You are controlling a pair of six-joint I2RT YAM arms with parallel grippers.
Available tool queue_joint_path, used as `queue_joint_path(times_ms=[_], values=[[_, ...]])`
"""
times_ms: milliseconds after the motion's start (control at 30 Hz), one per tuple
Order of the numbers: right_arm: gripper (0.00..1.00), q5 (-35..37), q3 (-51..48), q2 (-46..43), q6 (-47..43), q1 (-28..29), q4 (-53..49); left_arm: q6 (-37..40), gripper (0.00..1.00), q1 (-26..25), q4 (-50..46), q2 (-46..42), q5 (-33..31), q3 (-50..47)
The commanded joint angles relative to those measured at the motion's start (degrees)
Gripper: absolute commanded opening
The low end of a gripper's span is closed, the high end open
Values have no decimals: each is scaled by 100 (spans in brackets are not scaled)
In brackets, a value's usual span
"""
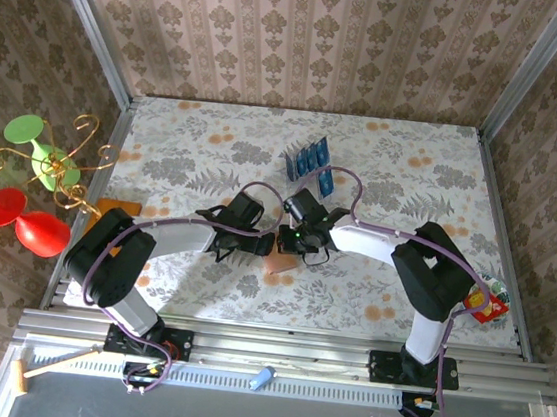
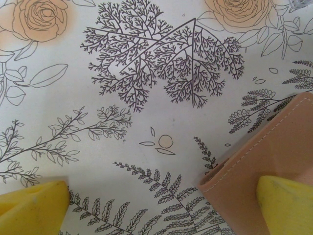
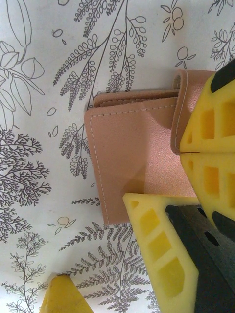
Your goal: Put the credit cards into the card holder
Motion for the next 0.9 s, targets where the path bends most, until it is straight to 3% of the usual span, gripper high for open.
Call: queue_joint_path(times_ms=[0, 433, 867], values=[[0, 52, -67, 385, -119, 220, -338, -71, 100, -18, -319, 156, -4, -214], [0, 142, -569, 523, -124, 378, -313, -49, 100, -24, -372, 135, -28, -170], [2, -110, -246, 225, 17, 273, -168, -38, 100, -16, -413, 120, -32, -137]])
